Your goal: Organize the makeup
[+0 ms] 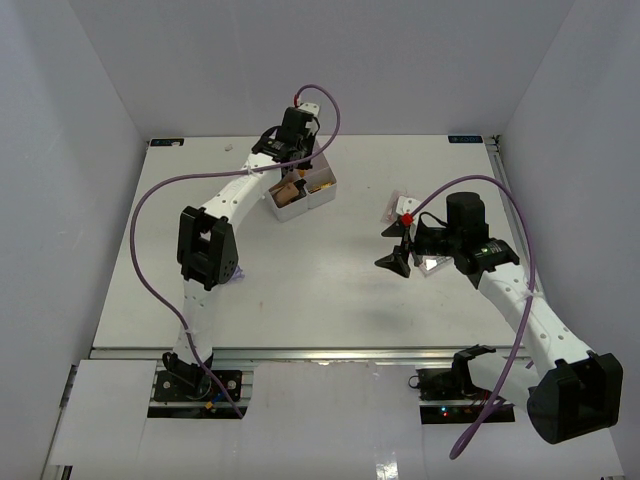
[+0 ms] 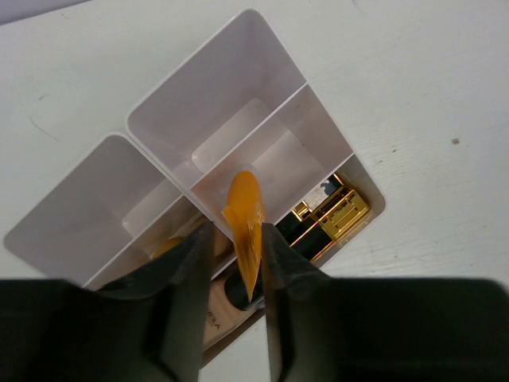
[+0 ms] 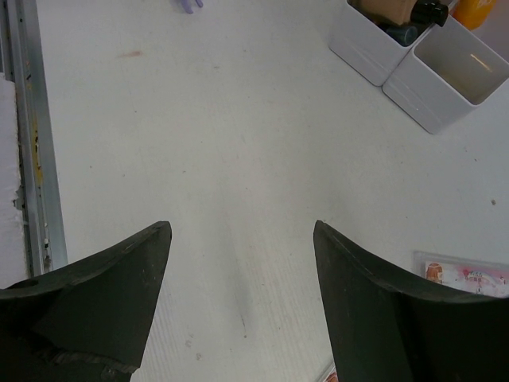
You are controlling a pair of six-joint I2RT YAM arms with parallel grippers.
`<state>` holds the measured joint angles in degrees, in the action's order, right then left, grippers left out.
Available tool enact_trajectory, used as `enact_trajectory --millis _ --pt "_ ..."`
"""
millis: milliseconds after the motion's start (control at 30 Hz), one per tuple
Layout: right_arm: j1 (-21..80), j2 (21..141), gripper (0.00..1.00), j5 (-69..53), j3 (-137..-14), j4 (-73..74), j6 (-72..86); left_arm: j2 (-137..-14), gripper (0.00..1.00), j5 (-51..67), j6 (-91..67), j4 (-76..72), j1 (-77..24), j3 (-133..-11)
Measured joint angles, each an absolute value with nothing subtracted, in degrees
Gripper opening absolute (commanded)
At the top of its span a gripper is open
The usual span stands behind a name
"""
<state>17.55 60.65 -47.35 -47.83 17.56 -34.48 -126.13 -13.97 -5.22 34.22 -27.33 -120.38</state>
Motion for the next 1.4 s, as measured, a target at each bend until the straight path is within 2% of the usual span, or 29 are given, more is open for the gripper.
enact_trajectory --millis 100,200,533,667,833,1000,1200,1400 --pt "17.2 60.8 0.79 -47.4 -47.8 17.6 -34.5 -126.1 0.67 -14.2 -5.4 34.3 -27.2 -120.4" --pt "16.9 60.8 0.79 -47.7 -47.8 17.6 -34.5 -126.1 0.75 -14.2 -5.4 34.3 -27.1 -120.5" --pt "16.2 60.9 0.81 -50.4 -46.5 17.8 -35.6 -122.7 0.85 -12.4 -6.5 34.6 -27.1 -118.9" --pt "16.2 61.2 0.82 -53.6 -46.3 18.4 -37.6 -111.1 0.87 -8.9 -8.0 33.4 -27.0 -109.6" --pt "17.4 62.0 0.83 -56.5 -46.3 19.6 -39.7 -86.0 0.92 -3.2 -11.9 28.5 -26.3 -87.5" --pt "23.8 64.7 0.83 -55.7 -46.4 20.1 -41.4 -65.6 0.95 2.7 -16.9 26.9 -22.7 -70.0" --pt "33.7 73.8 0.83 -49.5 -51.7 22.8 -42.4 -49.8 0.95 4.0 -22.6 30.6 -20.4 -56.6" --pt "35.5 82.8 0.84 -44.1 -59.0 23.9 -37.3 -40.8 0.95 4.6 -27.1 33.6 -20.4 -51.3"
